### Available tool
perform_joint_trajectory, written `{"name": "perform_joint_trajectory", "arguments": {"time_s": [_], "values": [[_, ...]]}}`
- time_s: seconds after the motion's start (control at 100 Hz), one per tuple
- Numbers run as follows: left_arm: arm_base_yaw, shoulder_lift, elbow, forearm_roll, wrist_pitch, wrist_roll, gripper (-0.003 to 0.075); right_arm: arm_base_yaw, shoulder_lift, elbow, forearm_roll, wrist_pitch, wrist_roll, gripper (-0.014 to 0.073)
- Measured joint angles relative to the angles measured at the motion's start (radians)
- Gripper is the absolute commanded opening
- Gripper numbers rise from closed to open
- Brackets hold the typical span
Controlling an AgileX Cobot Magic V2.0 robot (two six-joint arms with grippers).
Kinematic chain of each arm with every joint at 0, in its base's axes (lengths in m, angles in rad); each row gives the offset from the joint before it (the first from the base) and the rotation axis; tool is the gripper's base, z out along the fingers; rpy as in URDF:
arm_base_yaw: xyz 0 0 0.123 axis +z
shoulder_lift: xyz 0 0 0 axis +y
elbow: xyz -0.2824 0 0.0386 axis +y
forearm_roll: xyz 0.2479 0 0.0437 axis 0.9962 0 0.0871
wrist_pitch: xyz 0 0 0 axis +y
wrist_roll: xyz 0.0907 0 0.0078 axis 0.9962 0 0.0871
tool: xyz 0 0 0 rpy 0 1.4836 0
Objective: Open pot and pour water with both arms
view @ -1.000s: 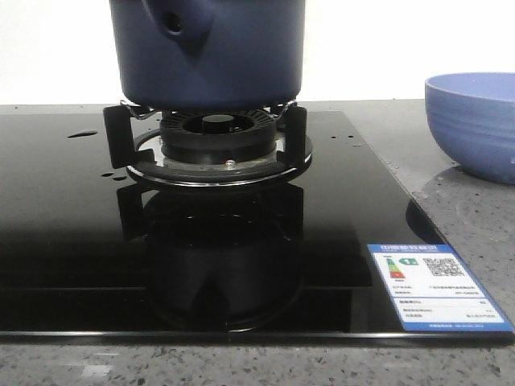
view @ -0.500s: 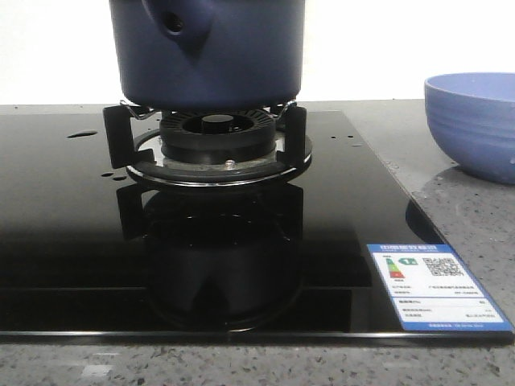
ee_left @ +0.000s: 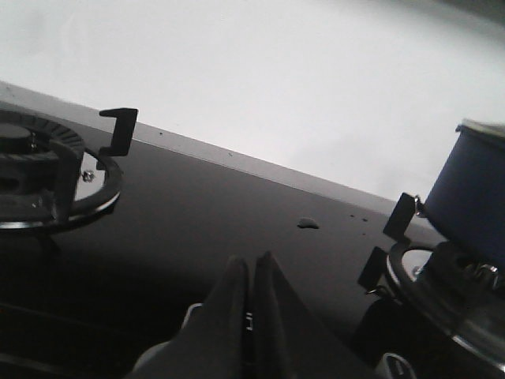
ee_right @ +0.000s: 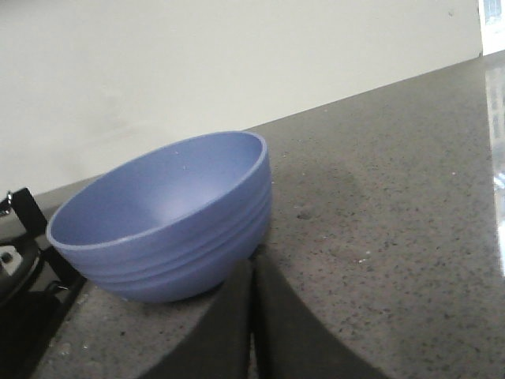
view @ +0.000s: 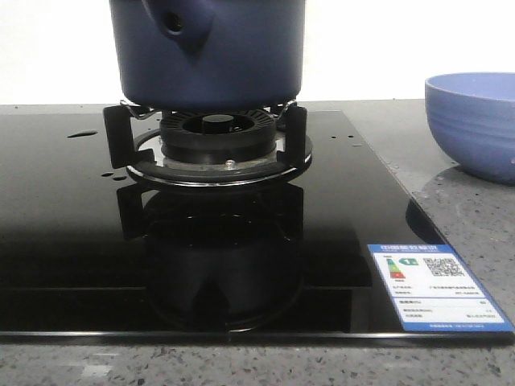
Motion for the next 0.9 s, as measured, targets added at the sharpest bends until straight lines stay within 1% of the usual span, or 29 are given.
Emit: {"name": "perform_joint_trajectory", "arguments": {"time_s": [0.15,0.25,0.33,0.38,0.5,0.6,0.71,0.82,0.86,0.88,0.9], "values": [[0.000,0.000,0.000,-0.221,-0.020,0.000,-0.0019,0.000,0.000,0.000,0.225,-0.005,0.000,-0.0046],[0.000,0.000,-0.002,-0.268,-0.024,0.000,-0.0019,0.000,0.000,-0.008,0.280,0.026,0.000,-0.0045],[0.000,0.000,-0.024,-0.259,-0.004,0.000,-0.0020,0.000,0.000,-0.057,0.283,0.091,-0.024,-0.0045],[0.000,0.000,-0.061,-0.231,0.032,0.000,-0.0020,0.000,0.000,-0.106,0.277,0.135,-0.054,-0.0045],[0.000,0.050,-0.220,-0.109,0.151,0.000,-0.0019,0.000,0.056,-0.260,0.238,0.268,-0.146,-0.0045],[0.000,0.164,-0.383,-0.062,0.280,0.038,-0.0019,0.000,0.163,-0.391,0.191,0.402,-0.221,-0.0046],[0.000,0.277,-0.518,-0.085,0.382,0.151,-0.0018,0.010,0.293,-0.507,0.158,0.468,-0.253,-0.0045],[0.000,0.358,-0.612,-0.164,0.414,0.267,-0.0006,0.031,0.393,-0.576,0.149,0.488,-0.263,-0.0034],[0.000,0.379,-0.635,-0.205,0.425,0.307,0.0021,0.038,0.418,-0.589,0.147,0.492,-0.263,0.0002],[0.000,0.389,-0.645,-0.228,0.430,0.331,0.0035,0.040,0.432,-0.596,0.147,0.495,-0.265,0.0032],[0.000,0.398,-0.650,-0.254,0.433,0.356,0.0066,0.043,0.444,-0.601,0.145,0.496,-0.265,0.0069]]}}
